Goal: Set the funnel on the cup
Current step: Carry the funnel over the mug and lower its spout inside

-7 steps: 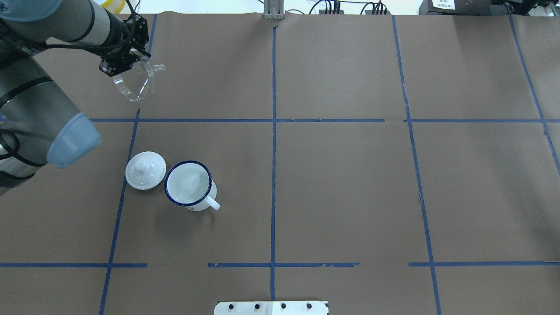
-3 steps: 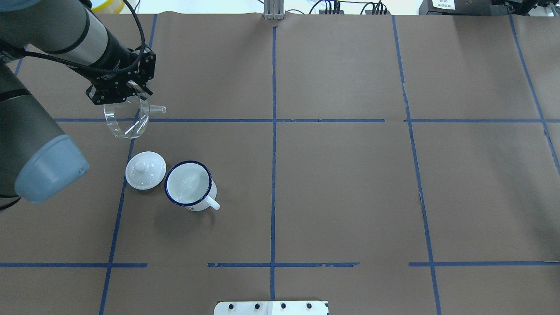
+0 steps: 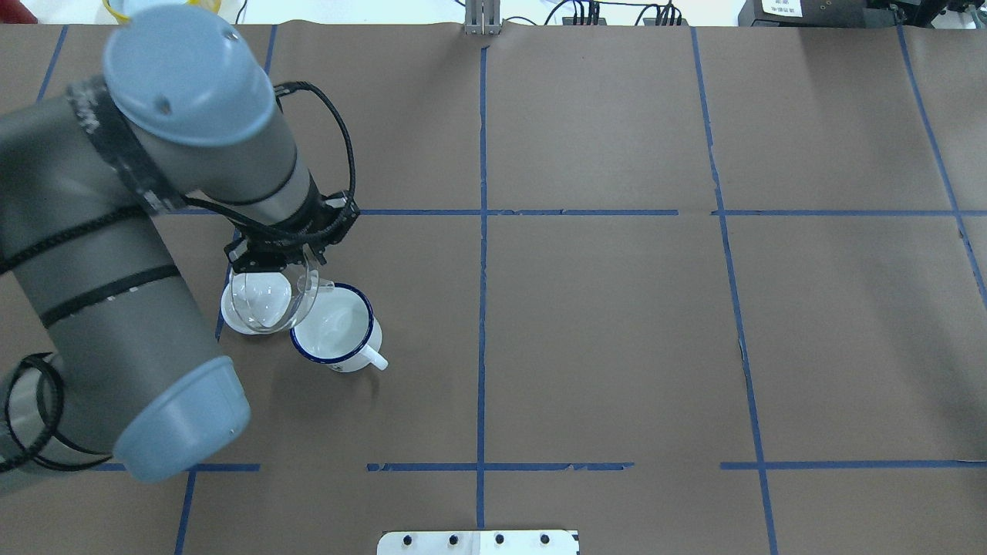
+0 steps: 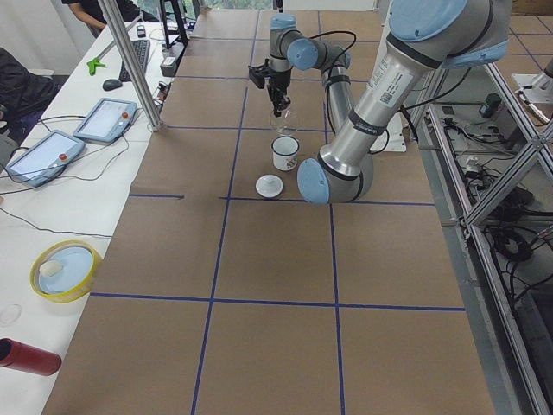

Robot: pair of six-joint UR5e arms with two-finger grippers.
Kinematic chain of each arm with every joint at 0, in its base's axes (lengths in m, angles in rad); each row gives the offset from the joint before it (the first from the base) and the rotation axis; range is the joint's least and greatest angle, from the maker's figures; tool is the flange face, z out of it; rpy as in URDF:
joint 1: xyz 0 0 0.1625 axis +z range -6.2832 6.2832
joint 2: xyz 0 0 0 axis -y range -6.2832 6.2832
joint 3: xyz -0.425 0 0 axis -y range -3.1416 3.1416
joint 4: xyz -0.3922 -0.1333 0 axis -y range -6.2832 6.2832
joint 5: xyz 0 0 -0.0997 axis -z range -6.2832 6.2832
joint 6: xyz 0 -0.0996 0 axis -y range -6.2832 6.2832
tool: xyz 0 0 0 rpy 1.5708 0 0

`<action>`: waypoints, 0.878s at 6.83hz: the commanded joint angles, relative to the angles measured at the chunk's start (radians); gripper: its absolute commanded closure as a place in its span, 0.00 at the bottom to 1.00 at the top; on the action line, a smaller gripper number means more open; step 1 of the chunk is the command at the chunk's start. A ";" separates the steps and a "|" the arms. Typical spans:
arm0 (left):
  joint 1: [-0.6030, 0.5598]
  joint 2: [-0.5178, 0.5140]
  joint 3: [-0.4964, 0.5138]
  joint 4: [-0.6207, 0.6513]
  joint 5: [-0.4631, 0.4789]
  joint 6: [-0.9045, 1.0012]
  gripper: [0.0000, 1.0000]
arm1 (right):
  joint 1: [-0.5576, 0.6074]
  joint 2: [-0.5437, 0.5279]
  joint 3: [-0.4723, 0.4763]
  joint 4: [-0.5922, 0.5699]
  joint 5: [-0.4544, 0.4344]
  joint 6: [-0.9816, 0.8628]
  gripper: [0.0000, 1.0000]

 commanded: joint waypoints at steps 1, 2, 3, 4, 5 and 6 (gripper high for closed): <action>0.068 -0.043 0.069 0.054 0.101 0.002 1.00 | 0.000 0.000 0.000 0.001 0.000 0.000 0.00; 0.085 -0.040 0.077 0.057 0.130 0.002 1.00 | 0.000 0.000 0.000 0.001 0.000 0.000 0.00; 0.111 -0.041 0.100 0.058 0.134 0.002 1.00 | 0.000 0.000 0.000 0.001 0.000 0.000 0.00; 0.137 -0.040 0.101 0.058 0.146 0.002 1.00 | 0.000 0.000 0.000 0.001 0.000 0.000 0.00; 0.145 -0.040 0.108 0.058 0.148 0.002 1.00 | 0.000 0.000 0.000 0.001 0.000 0.000 0.00; 0.143 -0.038 0.126 0.054 0.152 0.008 0.55 | 0.000 0.000 0.000 0.001 0.000 0.000 0.00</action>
